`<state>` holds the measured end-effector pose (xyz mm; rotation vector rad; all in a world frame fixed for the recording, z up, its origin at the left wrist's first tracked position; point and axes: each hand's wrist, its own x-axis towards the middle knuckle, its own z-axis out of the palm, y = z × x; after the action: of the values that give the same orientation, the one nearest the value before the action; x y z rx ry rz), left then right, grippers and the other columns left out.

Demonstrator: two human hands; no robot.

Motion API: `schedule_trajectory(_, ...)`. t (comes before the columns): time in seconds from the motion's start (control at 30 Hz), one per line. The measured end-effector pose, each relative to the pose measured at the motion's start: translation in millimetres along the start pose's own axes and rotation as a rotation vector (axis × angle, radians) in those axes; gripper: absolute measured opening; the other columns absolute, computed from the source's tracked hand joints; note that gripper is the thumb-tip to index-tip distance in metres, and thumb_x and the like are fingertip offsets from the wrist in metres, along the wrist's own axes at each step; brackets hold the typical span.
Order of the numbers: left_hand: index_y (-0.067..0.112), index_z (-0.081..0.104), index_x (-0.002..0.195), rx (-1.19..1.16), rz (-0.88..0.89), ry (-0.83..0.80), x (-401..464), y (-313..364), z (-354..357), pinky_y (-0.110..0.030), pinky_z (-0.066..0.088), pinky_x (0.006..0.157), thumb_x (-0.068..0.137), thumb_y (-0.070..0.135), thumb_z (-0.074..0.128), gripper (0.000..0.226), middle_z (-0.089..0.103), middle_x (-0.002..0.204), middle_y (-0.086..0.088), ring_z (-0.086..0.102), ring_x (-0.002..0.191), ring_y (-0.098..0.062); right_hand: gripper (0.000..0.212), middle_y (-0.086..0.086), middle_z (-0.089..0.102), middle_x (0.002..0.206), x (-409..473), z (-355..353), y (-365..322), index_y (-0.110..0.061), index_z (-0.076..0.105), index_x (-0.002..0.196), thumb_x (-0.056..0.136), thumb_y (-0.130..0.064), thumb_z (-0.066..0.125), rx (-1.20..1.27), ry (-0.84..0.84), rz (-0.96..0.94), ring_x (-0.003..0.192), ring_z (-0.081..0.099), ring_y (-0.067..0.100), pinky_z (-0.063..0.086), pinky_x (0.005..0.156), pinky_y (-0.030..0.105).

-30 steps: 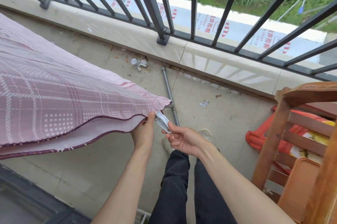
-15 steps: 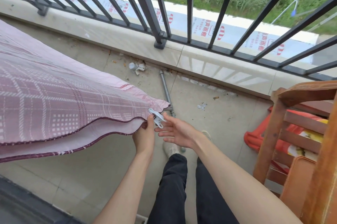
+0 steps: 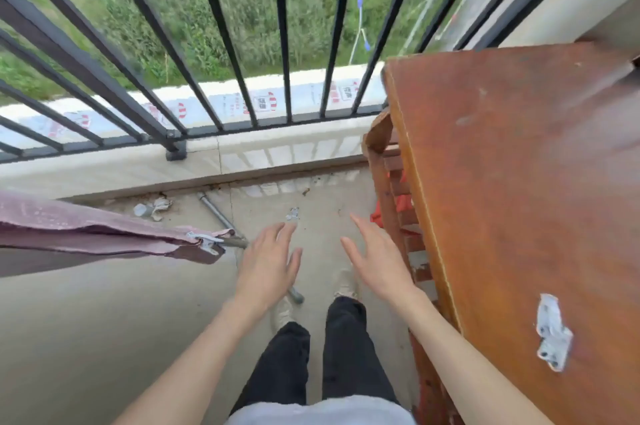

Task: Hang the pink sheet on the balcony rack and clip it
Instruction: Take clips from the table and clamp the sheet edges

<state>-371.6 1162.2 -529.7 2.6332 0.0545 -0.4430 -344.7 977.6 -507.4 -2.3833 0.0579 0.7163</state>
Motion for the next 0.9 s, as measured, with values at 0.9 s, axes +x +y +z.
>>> schedule_trajectory(0.9, 0.025, 0.056, 0.119, 0.37, 0.826, -0.286, 9, 341, 168, -0.038, 0.045, 0.073, 0.076, -0.003, 0.057, 0.052, 0.052, 0.118, -0.01, 0.053, 0.1, -0.033, 0.027, 0.009, 0.052, 0.112, -144, -118, 270, -0.011, 0.052, 0.113, 0.087, -0.015, 0.053, 0.257, 0.534, 0.592, 0.109, 0.048, 0.027, 0.037, 0.088, 0.032)
